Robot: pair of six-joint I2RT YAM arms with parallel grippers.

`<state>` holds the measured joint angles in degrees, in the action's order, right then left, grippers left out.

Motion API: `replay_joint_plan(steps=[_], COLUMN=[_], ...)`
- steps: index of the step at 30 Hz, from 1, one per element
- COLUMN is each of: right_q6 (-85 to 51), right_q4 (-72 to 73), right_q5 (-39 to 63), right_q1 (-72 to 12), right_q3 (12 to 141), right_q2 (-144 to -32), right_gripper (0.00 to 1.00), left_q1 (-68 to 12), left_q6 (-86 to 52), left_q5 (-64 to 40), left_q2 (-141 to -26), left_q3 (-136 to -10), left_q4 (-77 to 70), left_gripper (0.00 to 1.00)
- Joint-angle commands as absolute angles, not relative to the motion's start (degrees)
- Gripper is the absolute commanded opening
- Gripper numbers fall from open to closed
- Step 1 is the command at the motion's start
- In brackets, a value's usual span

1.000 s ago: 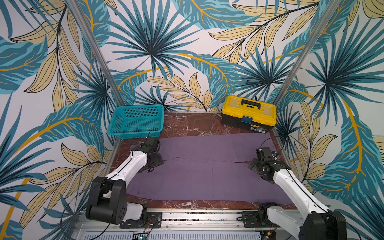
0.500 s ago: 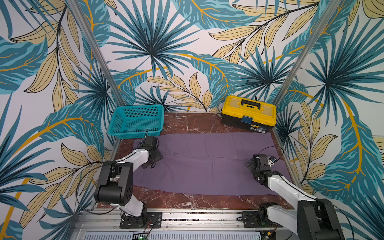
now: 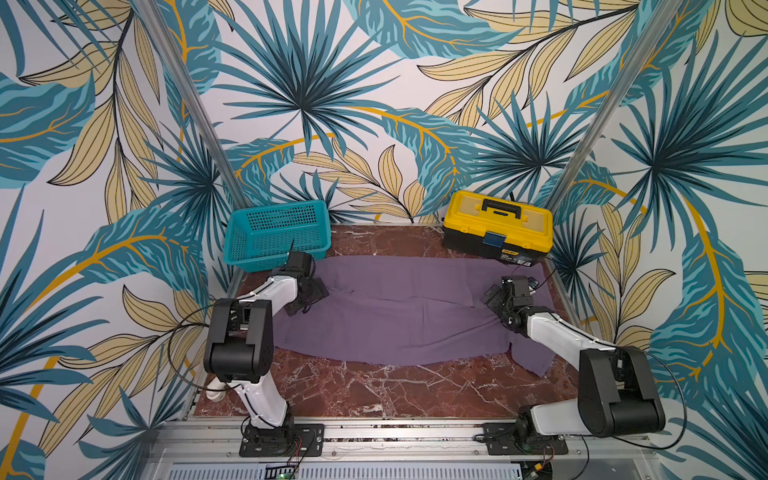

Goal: Roll up the long pants
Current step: Fold the long pant at the center of the board.

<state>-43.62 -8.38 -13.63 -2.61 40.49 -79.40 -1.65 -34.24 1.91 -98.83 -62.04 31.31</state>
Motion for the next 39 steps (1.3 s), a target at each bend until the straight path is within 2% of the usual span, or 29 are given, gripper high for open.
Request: replay_joint_plan(steps=[1,9,13,17,21,23,25,29,31,39], right_q6=[-40.8,-44.5,-48.4,-50.8,-52.6,-52.5,-52.4,-55.2,-57.6,-61.2], right_q4=[-22.2,-37.7,-43.4,-46.1,-47.6,-48.4,-49.3,-49.3,-50.7,-53.9], right_q5=[-13.7,-13.2,-16.6,-16.9,-17.8,-18.3,-18.6,-17.1,-18.1,-22.5], right_q1=[-2.4,-2.4,-2.2,-1.2,-0.5,0.0,1.2,3.1,3.9,9.8], right_q3=[42.0,41.8,37.3,34.3,32.6,32.2,31.8,30.1,29.0,27.7], right_q2=[-74.5,-67.4,-59.7,-57.1,-55.2,-54.7,-54.7,-54.0,-52.9,-46.2], right_gripper=[0.99,1.00,0.99,0.99,0.99,0.99,0.99,0.99,0.99,0.99], left_q1=[-1.2,-1.1,-1.0,-0.7,-0.5,-0.3,-0.3,-0.3,-0.3,1.3], left_q6=[-30.2,-33.7,-37.6,-38.7,-40.2,-40.8,-40.8,-41.0,-41.0,-40.3], left_q5=[0.3,4.1,5.7,8.5,6.7,6.5,3.9,2.9,2.8,3.3], left_q2=[-91.9,-79.0,-77.4,-82.5,-86.5,-87.6,-88.9,-88.9,-87.8,-86.4], left_q3=[-61.1,-54.1,-47.6,-45.7,-44.3,-43.4,-43.0,-41.9,-41.1,-39.9], left_q4=[46.0,58.6,52.8,44.9,40.0,37.4,35.7,34.9,35.0,36.4], left_gripper=[0.97,0.99,0.98,0.93,0.86,0.79,0.67,0.56,0.47,0.41])
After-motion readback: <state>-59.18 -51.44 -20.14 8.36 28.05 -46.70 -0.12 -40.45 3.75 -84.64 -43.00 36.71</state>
